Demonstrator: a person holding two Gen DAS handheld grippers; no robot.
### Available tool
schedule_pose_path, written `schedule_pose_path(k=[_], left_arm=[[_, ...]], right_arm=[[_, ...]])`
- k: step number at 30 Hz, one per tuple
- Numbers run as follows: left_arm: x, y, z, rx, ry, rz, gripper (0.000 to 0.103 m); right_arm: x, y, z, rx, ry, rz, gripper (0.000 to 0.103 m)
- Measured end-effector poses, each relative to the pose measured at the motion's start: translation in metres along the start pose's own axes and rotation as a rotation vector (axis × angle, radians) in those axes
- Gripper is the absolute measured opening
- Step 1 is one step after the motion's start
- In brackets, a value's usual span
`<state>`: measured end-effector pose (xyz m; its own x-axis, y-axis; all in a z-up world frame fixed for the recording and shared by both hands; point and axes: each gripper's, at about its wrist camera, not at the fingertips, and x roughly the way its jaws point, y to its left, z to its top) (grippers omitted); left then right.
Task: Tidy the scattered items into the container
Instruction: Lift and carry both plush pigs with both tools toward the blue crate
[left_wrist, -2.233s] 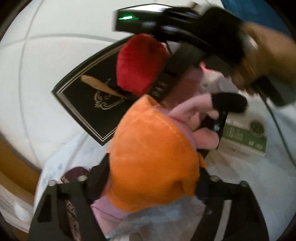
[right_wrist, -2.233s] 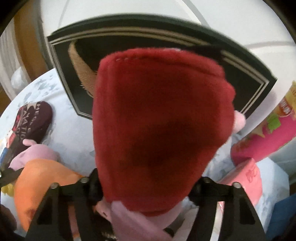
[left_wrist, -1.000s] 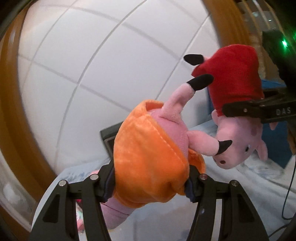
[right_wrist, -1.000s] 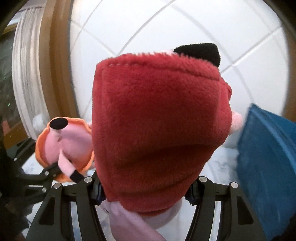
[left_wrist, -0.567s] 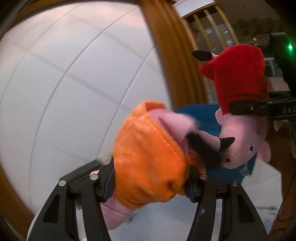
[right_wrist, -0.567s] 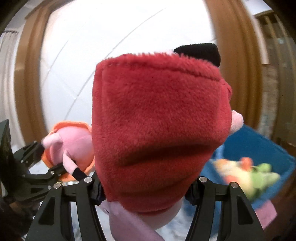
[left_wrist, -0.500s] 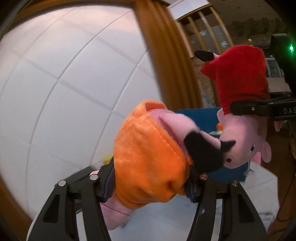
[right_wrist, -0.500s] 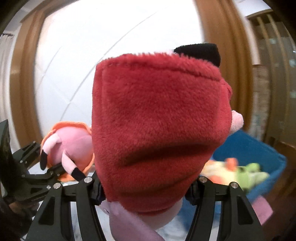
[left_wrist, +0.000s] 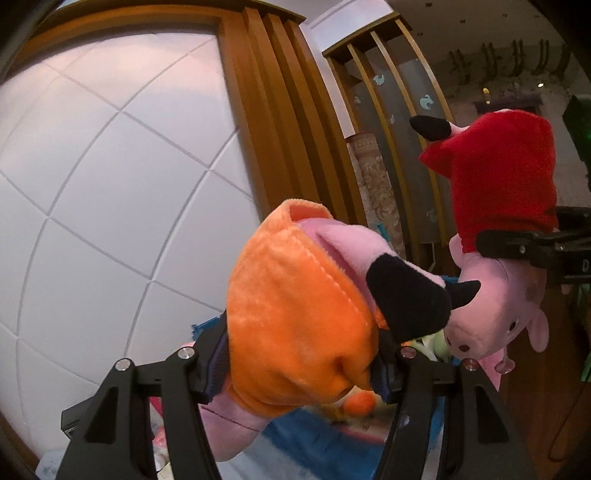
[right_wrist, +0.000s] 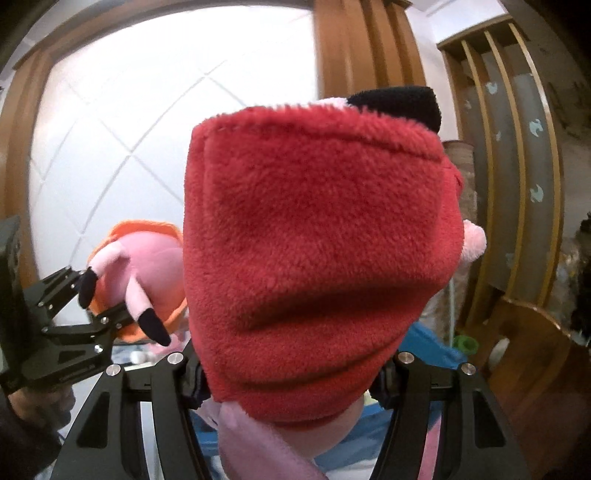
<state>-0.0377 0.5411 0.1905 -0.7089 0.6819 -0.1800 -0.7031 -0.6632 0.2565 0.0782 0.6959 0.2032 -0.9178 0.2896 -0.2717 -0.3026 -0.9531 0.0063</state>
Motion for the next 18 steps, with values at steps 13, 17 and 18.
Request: schedule_pose_path(k=[13,17,18], left_arm=[[0.088,-0.015,0.036,-0.035,0.089,0.051,0.064],[0.122,-0.009,0.051,-0.055,0.146,0.054,0.079],[0.128,-0.007,0.055,-0.058,0.159,0.066,0.09]], right_arm=[[0.082,-0.033,0.018,-0.004,0.107,-0.028,0.065],[0.116,-0.03,0.026,0.021,0.128,-0.04,0.069],[0.125,-0.029,0.029,0.03,0.141,-0.042,0.074]])
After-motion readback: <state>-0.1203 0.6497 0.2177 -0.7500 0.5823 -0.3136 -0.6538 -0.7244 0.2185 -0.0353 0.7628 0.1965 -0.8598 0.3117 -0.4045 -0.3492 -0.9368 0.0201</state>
